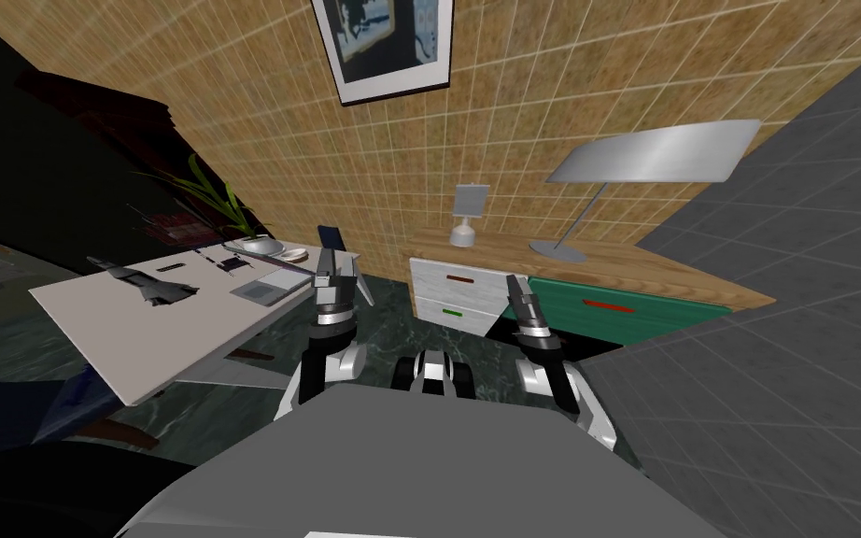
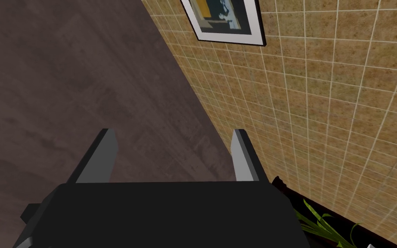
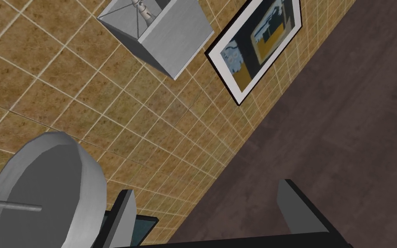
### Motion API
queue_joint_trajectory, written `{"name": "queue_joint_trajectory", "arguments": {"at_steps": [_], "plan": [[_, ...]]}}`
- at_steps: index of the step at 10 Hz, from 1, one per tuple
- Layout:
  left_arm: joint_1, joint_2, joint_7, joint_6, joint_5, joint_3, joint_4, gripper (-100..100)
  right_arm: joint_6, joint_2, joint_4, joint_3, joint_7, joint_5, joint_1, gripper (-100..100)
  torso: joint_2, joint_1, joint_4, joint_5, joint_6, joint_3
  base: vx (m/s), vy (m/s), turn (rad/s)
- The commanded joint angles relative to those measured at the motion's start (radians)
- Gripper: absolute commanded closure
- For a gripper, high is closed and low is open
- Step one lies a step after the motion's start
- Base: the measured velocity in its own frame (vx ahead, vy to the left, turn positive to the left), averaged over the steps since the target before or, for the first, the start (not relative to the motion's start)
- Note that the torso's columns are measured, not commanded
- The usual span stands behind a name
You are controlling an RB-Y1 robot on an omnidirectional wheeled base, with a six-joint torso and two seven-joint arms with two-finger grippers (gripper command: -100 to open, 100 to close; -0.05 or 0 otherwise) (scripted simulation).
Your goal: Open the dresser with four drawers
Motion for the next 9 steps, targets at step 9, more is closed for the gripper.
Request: {"name": "queue_joint_trajectory", "arguments": {"at_steps": [9], "plan": [[0.000, 0.000, 0.000, 0.000, 0.000, 0.000, 0.000, 0, 0.034, -0.015, 0.084, 0.001, 0.284, 0.074, -0.031, -100, 0.001, -0.001, 0.000, 0.000, 0.000, 0.000, 0.041, 0.047, -0.036]]}}
